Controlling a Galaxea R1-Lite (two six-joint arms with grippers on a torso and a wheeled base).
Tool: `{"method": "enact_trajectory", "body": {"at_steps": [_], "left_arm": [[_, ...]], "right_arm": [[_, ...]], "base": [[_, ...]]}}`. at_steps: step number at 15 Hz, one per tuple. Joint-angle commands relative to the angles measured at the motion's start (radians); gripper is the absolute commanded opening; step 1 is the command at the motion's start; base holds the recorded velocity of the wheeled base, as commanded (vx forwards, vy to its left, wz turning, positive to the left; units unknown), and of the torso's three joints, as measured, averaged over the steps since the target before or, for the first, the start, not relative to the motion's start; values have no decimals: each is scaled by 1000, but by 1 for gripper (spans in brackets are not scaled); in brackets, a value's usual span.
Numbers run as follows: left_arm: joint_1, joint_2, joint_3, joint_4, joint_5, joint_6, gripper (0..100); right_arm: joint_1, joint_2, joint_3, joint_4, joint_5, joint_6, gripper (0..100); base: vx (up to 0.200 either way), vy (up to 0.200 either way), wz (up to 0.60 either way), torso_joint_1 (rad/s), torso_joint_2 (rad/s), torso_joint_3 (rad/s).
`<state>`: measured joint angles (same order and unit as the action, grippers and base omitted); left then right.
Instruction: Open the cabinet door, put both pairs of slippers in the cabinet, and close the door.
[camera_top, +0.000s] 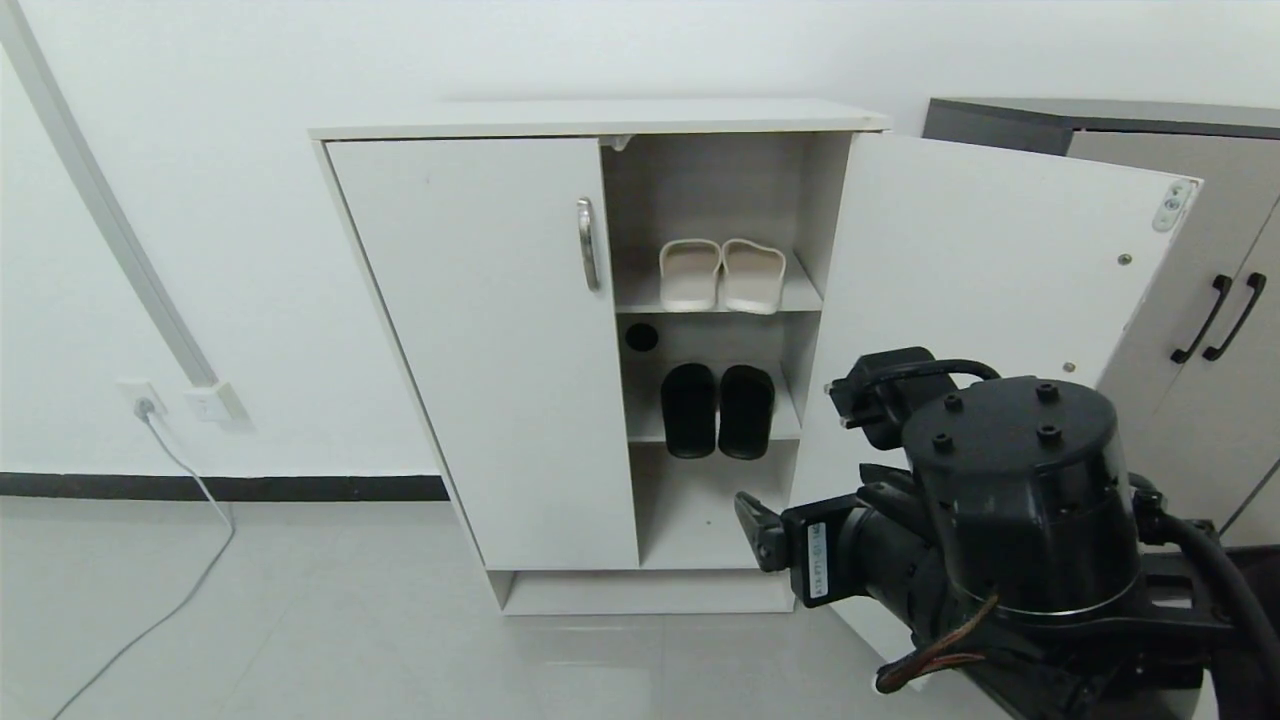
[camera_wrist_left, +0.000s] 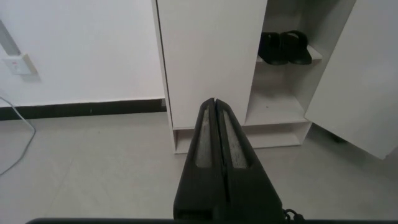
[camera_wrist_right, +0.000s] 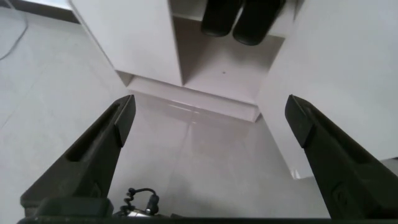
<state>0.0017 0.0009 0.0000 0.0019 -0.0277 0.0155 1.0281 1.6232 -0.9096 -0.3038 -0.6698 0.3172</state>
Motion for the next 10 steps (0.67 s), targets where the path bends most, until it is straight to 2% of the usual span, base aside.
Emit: {"method": "enact_trajectory", "body": {"at_steps": [1,10], "left_arm": [[0,1,0,1,0,0,0],[0,1,0,1,0,0,0]], "right_arm": [[0,4,0,2,-1,0,100],[-3,3,0,2,-1,-1,100]], "base": [[0,0,0,0,0,0],[0,0,0,0,0,0]]}}
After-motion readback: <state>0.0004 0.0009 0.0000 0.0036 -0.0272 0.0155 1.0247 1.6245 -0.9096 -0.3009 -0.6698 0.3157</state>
